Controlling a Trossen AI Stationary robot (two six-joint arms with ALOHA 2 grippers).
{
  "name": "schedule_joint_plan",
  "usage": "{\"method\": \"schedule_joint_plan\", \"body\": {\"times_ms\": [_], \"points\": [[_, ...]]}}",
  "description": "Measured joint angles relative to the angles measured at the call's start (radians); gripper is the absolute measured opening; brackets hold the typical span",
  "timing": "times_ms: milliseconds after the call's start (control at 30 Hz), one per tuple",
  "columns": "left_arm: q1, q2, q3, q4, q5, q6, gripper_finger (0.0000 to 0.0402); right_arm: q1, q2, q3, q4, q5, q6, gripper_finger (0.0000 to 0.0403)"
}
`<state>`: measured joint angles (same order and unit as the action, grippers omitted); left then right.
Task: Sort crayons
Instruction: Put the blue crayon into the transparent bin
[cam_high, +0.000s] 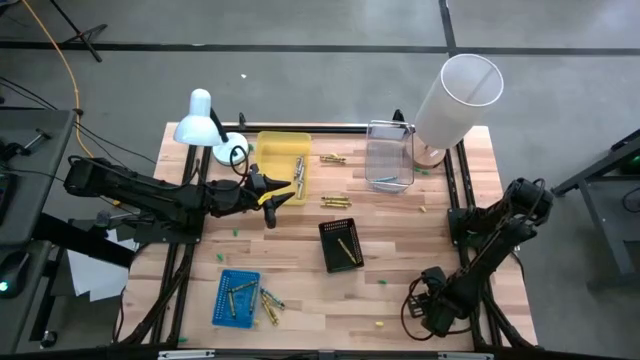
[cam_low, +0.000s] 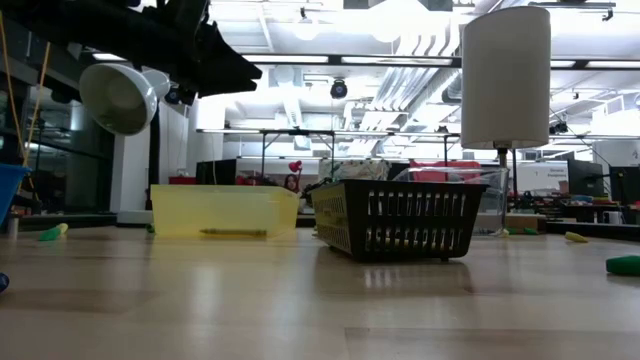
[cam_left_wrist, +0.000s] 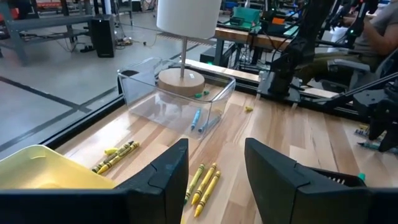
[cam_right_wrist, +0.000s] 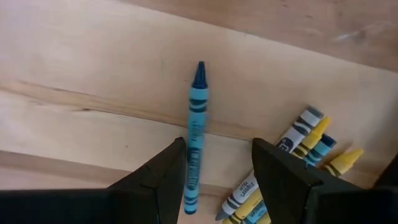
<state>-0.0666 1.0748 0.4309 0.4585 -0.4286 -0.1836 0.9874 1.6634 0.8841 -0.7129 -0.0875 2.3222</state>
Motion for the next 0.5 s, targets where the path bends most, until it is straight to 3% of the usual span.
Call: {"method": "schedule_joint_plan", "body": {"times_ms": [367,500], "points": [[0.0,0.0,0.0,-0.021,0.0,0.0,0.0147,-0.022,0.027,0.001,0.014,-0.004,-0.069,0.0175],[0.0,0.0,0.0,-0.02,0.0,0.001,0.0147,-0.026,0.064,0.003,0.027,-0.023,-0.117,0.0131]]}}
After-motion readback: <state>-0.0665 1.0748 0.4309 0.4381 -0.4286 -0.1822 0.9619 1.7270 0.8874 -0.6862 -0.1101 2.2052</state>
